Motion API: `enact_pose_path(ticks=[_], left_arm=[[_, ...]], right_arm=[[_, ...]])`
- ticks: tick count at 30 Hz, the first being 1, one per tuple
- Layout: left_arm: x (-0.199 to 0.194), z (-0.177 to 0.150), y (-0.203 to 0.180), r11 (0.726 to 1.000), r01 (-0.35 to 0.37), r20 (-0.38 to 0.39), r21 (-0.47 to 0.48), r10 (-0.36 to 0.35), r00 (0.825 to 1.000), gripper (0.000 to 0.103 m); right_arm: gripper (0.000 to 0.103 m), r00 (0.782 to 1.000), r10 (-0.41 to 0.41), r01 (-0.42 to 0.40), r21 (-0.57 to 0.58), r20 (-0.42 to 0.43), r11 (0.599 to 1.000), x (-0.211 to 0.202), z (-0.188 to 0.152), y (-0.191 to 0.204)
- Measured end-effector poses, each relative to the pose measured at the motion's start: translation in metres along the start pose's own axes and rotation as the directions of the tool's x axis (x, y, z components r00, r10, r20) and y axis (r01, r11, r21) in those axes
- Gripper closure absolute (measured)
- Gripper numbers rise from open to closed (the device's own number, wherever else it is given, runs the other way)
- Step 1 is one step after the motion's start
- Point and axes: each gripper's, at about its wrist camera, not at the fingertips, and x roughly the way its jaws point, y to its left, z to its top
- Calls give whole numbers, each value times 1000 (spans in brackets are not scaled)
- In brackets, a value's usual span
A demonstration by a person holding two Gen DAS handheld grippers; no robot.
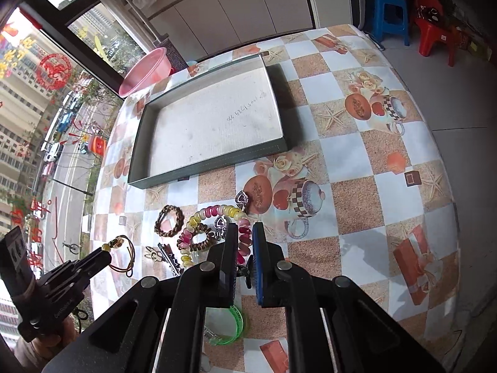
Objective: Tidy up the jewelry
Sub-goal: 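Lift both bracelets and carry them into the grey tray, lowering onto its floor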
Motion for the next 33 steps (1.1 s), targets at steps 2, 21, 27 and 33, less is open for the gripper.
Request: enact_pose_path(ticks=[2,21,27,33], left_arm=[[-2,17,-1,1000,10,19,-10,-10,1000,79],[93,159,22,989,-61,113,-135,77,991,79],[138,176,26,981,-153,90,-117,164,982,79],[168,173,26,969,-238,65,-70,242,968,79]], right_arm=[[93,1000,19,-19,-18,10,1000,0,21,7],[93,999,48,-49,-66,-15,997,97,172,30],[93,1000,12,-13,-68,-24,998,137,191,24],[93,999,-28,26,-57,-46,998,166,190,13]])
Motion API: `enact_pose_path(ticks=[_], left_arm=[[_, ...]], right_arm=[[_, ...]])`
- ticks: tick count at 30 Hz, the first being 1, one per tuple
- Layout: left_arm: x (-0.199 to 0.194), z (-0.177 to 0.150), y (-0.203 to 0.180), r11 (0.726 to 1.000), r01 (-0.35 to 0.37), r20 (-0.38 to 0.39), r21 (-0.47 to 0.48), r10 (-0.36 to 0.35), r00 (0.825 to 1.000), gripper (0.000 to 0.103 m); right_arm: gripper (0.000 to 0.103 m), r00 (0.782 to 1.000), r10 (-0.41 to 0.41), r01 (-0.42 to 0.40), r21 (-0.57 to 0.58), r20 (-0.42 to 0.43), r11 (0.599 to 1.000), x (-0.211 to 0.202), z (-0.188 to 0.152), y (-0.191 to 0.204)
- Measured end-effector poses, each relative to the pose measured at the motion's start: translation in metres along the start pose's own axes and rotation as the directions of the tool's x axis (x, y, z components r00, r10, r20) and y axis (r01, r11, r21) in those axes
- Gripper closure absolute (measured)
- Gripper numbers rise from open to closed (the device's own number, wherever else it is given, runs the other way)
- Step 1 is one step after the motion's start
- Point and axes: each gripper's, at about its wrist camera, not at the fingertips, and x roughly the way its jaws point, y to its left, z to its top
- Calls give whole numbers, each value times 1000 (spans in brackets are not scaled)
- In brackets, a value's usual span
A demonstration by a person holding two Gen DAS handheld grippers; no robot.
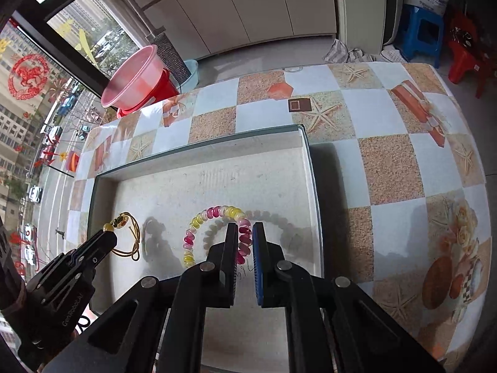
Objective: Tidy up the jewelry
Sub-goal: 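Lift both bracelets and carry them into the grey tray, lowering onto its floor, then open both grippers to release the bracelets inside the tray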
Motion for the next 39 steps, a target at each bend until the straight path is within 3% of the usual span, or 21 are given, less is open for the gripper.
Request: enact_pose_path(ticks=[13,15,16,17,20,21,22,23,24,25,28,31,34,37,39], left_arm=[[24,-11,-6,988,-131,-37,88,134,990,79],[23,-11,-8,987,-126,-38,96,131,991,79],[22,-11,-8,988,-123,-35,96,127,991,79],[20,-11,-7,988,-119,-31,94,123,992,79],[14,-9,-7,991,-99,-18,89,101,995,78],[11,-9,-7,992,-94,-15,90,96,995,73],[9,-8,-8,992,-92,-12,91,94,996,33],[6,-8,-8,991,-98,-4,87,99,995,6],[-1,-9,-8,990,-116,40,76,113,993,0],[-7,-9,-9,990,-118,70,82,112,991,0],[-14,-7,-10,991,-99,62,93,93,994,0],[-31,-11,-6,991,-99,96,86,90,991,0],[-48,-17,0,995,-74,107,69,66,992,0],[-63,-27,5,997,-43,94,67,37,995,0],[-72,-36,8,997,-29,77,70,23,997,0]], right_arm=[[92,999,-33,33,0,-38,999,23,-9,-10],[85,999,-28,28,-3,-44,1000,22,-8,-10],[69,999,-20,20,0,-45,1000,22,-9,-9],[46,999,-16,16,4,-44,1000,20,-9,-9],[41,999,39,-38,23,-15,999,12,-9,-6],[41,999,52,-52,27,-7,998,8,-9,-5],[40,998,64,-64,30,1,997,5,-8,-4],[39,997,73,-73,33,8,997,2,-8,-3],[37,997,81,-81,36,12,996,-1,-9,-2],[35,996,90,-91,42,18,995,-5,-9,-2],[32,993,115,-117,58,33,991,-16,-13,-1],[22,989,140,-144,72,55,987,-28,-18,-1],[21,983,167,-174,82,80,981,-42,-25,-1],[0,975,196,-206,97,102,974,-53,-34,0],[0,970,213,-225,100,118,969,-63,-42,-2]])
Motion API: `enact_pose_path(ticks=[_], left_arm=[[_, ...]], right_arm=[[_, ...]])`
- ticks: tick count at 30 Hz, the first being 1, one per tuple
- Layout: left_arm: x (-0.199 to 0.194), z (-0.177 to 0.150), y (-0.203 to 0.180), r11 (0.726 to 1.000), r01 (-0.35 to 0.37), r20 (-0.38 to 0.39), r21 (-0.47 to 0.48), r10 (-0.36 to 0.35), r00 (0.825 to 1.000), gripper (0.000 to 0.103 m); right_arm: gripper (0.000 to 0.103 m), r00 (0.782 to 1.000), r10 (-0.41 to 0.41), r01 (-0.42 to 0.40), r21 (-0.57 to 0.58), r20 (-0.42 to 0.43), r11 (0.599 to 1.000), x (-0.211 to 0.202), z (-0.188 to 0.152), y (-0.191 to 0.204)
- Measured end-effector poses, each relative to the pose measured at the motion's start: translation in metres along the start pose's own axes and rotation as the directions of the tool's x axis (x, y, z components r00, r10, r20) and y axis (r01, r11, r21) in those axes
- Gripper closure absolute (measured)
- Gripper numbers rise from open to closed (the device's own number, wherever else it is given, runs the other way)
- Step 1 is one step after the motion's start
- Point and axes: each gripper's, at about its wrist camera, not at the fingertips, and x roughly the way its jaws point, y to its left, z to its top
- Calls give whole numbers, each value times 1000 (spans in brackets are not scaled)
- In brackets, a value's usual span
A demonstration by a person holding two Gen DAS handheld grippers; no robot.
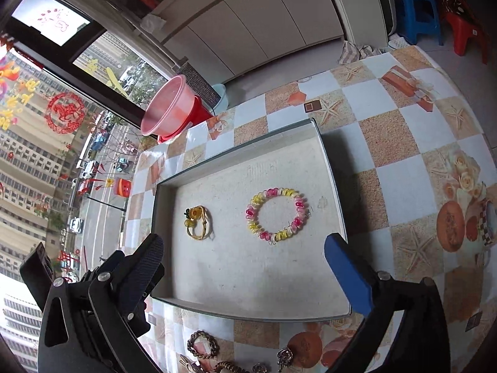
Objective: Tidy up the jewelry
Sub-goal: 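Open both grippers to release the bracelets inside the tray, then move the left gripper to the cream hair clip while the right gripper approaches the black claw clip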
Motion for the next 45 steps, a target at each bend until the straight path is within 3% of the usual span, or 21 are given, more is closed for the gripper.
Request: enact_pose_path(ticks=[7,18,26,32,40,45], left_arm=[[-23,-39,14,999,17,-73,-31,-20,997,0],[-42,-114,29,998,-30,-170,-62,19,985,0],[-37,-162,44,991,-46,-274,-128,9,962,0],[-27,-178,61,964,-80,-338,-253,-10,941,0],[-14,-180,63,923,-87,-351,-374,-54,935,0],[-3,-172,56,919,-121,-368,-375,-27,930,0]], right_arm=[[0,1000,-5,6,-11,24,1000,-31,-27,4],[0,995,-78,77,-25,-60,997,-58,-90,4],[0,975,-164,164,-11,-148,986,-57,-147,-10],[0,956,-208,217,20,-208,976,-47,-182,-20],[0,941,-250,260,13,-227,966,-38,-199,-21],[0,942,-253,261,7,-223,965,-37,-201,-18]])
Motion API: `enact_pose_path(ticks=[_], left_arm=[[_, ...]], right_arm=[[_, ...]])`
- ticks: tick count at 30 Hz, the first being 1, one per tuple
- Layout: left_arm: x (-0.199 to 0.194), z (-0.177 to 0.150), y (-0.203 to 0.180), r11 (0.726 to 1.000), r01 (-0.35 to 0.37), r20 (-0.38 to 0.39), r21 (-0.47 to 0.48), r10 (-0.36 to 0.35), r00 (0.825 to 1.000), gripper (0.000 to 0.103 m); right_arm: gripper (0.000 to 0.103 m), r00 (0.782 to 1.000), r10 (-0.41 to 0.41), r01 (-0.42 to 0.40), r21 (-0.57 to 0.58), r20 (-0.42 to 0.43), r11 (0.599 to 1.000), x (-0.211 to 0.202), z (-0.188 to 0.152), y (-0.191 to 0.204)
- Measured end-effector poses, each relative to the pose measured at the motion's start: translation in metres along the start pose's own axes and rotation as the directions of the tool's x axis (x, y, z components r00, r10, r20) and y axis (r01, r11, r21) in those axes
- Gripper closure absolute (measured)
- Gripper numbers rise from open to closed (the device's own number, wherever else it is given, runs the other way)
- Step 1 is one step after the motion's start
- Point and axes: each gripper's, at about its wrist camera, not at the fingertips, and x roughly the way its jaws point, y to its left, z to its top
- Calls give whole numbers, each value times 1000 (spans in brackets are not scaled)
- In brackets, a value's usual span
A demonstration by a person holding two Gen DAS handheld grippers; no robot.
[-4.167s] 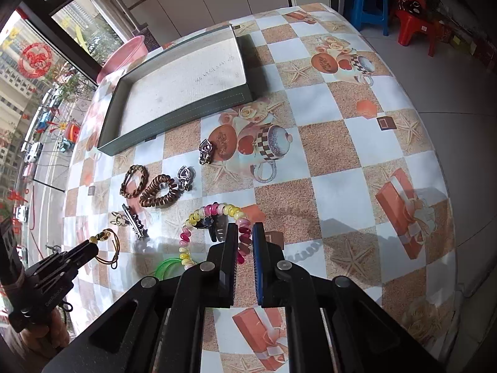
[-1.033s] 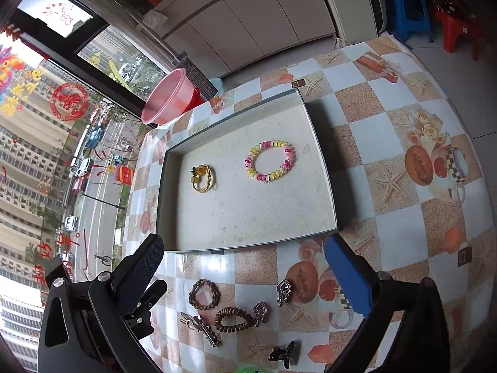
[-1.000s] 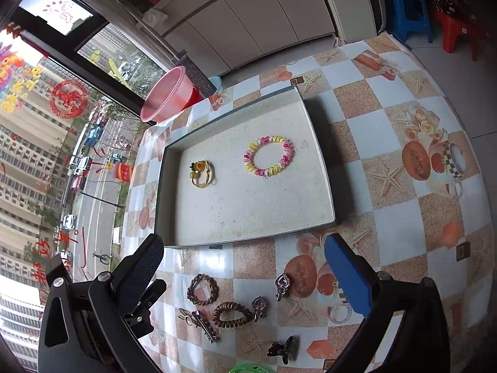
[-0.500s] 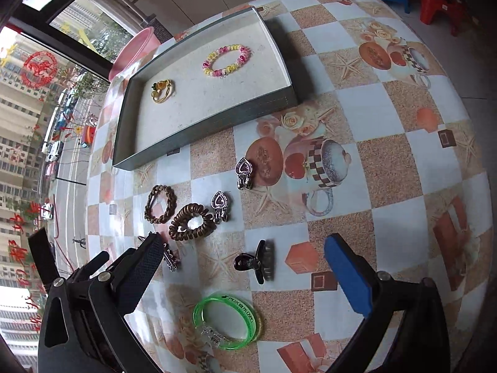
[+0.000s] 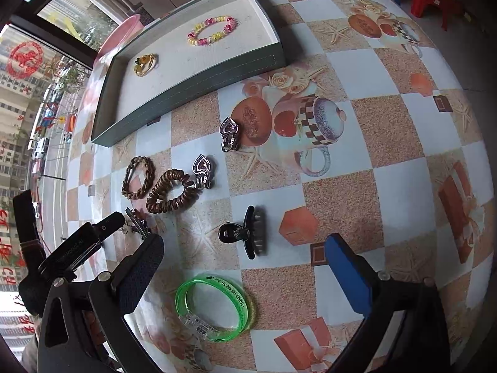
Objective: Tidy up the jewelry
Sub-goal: 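Move the left gripper to the cream hair clip while the right gripper approaches the black claw clip, then grasp the cream hair clip with the left gripper while the right gripper grasps the black claw clip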
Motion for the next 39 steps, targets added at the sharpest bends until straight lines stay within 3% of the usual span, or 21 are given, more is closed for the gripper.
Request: enact_pose_path(ticks=[4,11,18,26,30,33,39], left_arm=[[2,3,-6,1000,-23,3,19,23,1000,0],[11,0,-13,982,-102,16,160,100,995,0],[6,-1,-7,993,-47,-4,110,48,999,0],[8,-13,-39,977,-75,35,197,69,997,2],[1,-22,-42,971,-73,58,228,62,996,12],[-9,-34,-49,963,-69,69,260,53,996,23],[-25,-51,-66,950,-54,68,308,35,997,41]], right_arm=[[0,1000,1,-1,3,1,1000,0,-1,0],[0,1000,-13,13,4,1,1000,2,-4,-4],[0,999,-43,43,-3,-11,999,9,-7,-6],[0,993,-109,108,-27,-37,994,31,-1,2],[0,988,-152,150,-43,-37,988,41,1,8],[9,981,-192,189,-85,-23,978,43,1,18],[39,970,-245,243,-159,9,957,42,-1,36]])
